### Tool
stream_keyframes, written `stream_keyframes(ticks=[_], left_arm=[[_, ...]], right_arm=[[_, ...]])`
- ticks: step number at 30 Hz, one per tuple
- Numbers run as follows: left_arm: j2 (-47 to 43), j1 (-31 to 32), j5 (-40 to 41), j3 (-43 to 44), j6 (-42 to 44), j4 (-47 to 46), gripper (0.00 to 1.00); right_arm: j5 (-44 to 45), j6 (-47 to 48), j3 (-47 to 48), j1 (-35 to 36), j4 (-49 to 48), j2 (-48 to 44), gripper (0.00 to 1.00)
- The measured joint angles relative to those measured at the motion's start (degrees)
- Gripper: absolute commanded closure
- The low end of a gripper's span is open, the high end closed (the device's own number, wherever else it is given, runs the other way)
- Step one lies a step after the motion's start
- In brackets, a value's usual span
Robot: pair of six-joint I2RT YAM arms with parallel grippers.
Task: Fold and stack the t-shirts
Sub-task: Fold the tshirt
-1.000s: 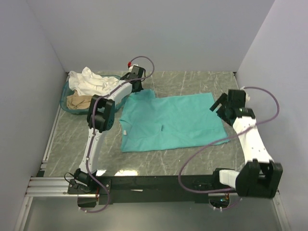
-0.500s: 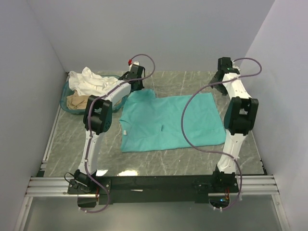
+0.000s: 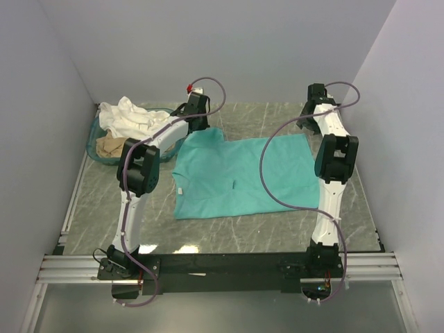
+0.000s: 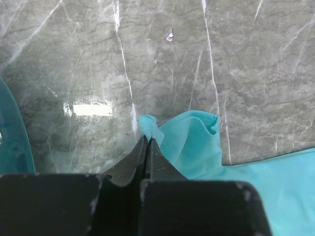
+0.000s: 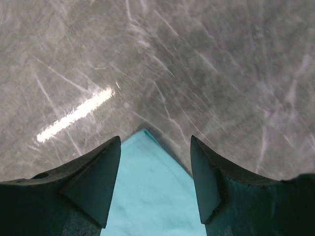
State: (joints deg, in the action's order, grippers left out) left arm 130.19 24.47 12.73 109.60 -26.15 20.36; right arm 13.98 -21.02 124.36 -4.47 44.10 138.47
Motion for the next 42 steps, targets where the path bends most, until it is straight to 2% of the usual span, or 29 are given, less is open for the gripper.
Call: stream_keyframes(ticks=[4,6,11,19,20,22,27,31,42], left_arm=[[0.0,0.2,-0.1,-0.1,0.0,0.0,1.0],[-0.2,0.3,-0.1,-0.7,0.0,-0.2,1.0],[-0.5,0.3,-0.1,-2.0,0.0,-0.4,1.0],[-1.1,0.5,-0.1,-2.6,0.0,-0.4,1.0],[-1.1,0.5,-0.3,-2.6,0.0,-0.4,1.0],[-1.1,0.5,-0.5,-2.6,0.0,-0.4,1.0],[-1.8,0.5,-1.0,-2.9,0.0,-0.6,1.0],[-4.2,0.8,-1.2,-5.5,0.0,-1.4,1.0],[-18.8,3.0,-3.9,-23.1,1.0,-8.7,1.0]], right_arm=[[-1.8,2.1,0.5,0.0,-1.3,2.9,0.4],[-2.9,2.7,1.0,0.0,-1.7,4.0,0.48],[-4.4,3.6,1.3,0.0,-2.9,4.4,0.75],[-4.3,4.5,-2.9,0.2,-6.1,2.4,0.84],[-4.2,4.6,-3.3,0.3,-6.2,2.2,0.92],[-3.9,5.2,-4.1,0.4,-6.5,1.7,1.0],[-3.0,6.1,-5.2,0.8,-7.0,1.0,1.0],[-3.0,6.7,-10.0,1.1,-8.0,-2.1,1.0],[-3.9,5.7,-31.8,2.0,-16.5,-22.6,1.0]])
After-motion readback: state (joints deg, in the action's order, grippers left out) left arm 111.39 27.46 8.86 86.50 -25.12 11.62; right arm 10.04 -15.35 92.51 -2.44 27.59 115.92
